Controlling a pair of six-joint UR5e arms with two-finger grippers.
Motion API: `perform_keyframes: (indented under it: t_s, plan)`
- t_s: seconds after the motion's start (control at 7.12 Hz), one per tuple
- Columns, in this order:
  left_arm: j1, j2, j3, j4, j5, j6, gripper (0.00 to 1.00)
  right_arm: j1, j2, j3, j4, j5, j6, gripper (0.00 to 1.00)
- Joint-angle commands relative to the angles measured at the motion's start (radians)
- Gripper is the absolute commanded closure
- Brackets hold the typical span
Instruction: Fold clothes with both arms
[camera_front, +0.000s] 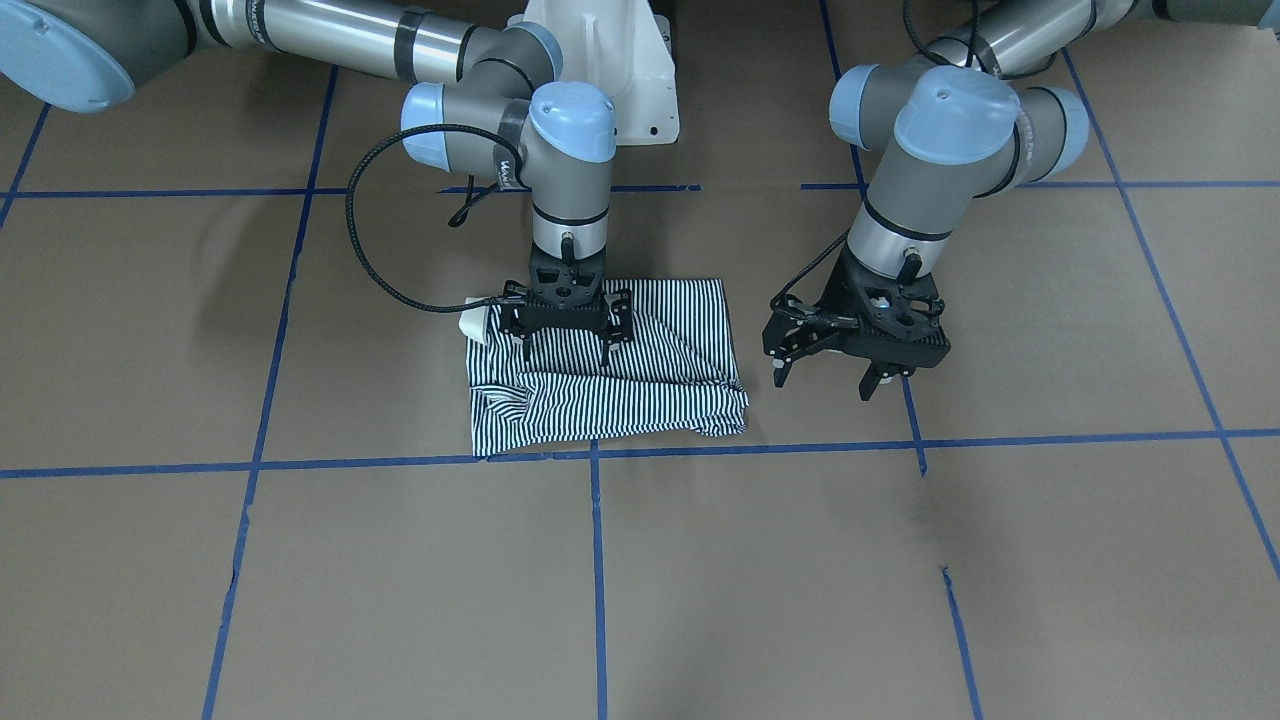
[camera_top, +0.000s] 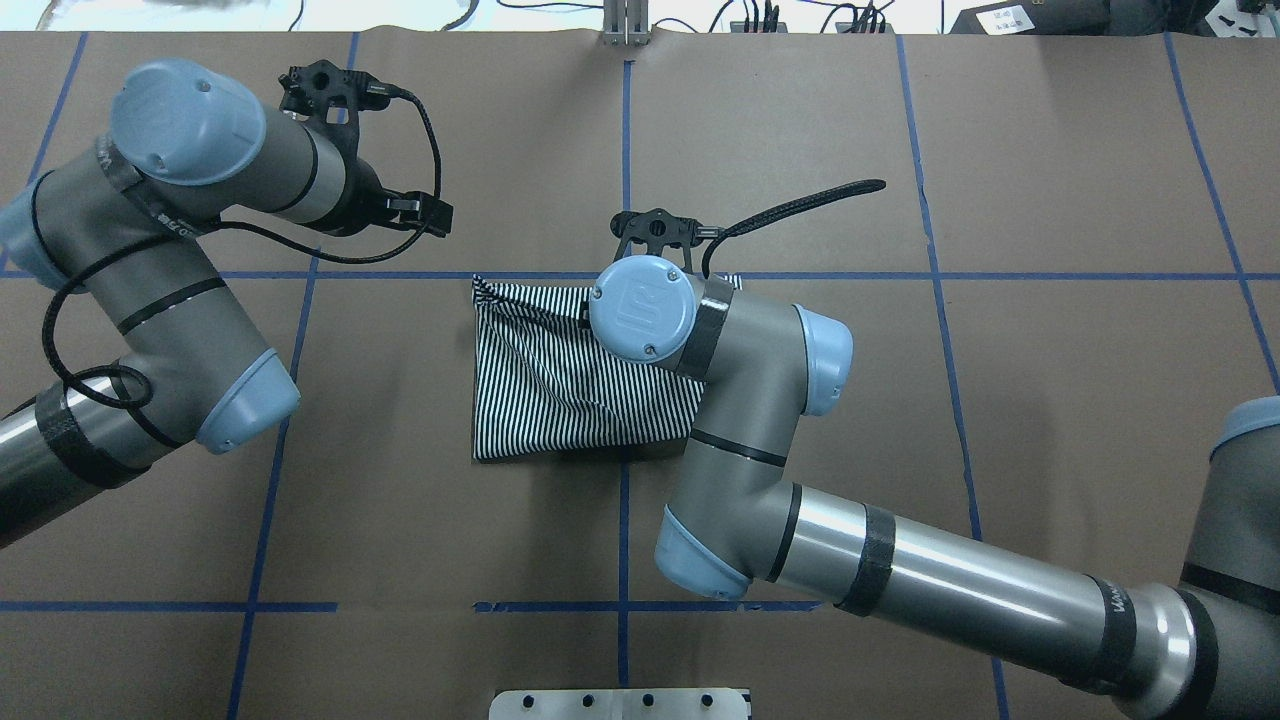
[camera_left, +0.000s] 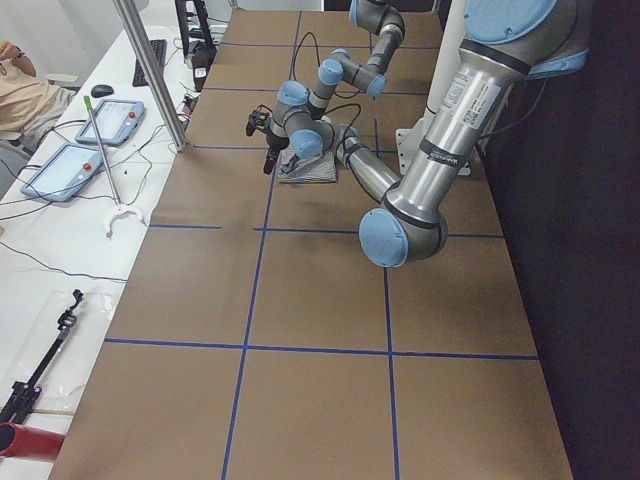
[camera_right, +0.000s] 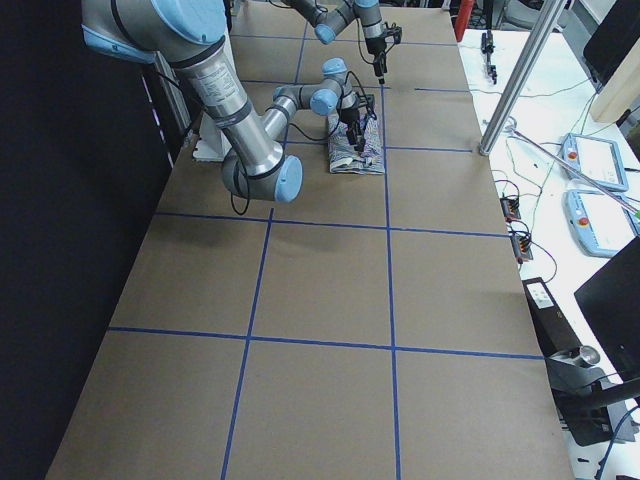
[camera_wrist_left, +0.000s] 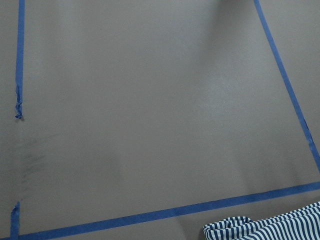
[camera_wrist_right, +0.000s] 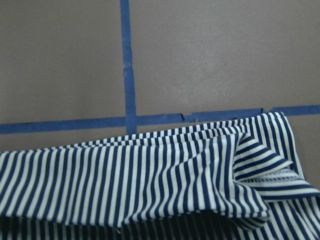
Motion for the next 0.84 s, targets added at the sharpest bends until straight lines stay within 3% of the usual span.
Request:
perform_keyframes:
  t_s: [0.0, 0.14, 0.7]
  plan:
    - [0.0, -0.002, 0.0, 0.0, 0.0, -0.003, 0.0, 0.002, 0.01, -0.042, -0.014, -0.012, -0.066, 0.0]
    - [0.0, -0.002, 0.0, 0.0, 0.0, -0.003, 0.0, 0.023, 0.016, -0.064, -0.011, -0.023, -0.069, 0.0]
    - [0.0, -0.002, 0.0, 0.0, 0.001, -0.004, 0.0, 0.224, 0.148, -0.347, -0.001, 0.006, -0.216, 0.0]
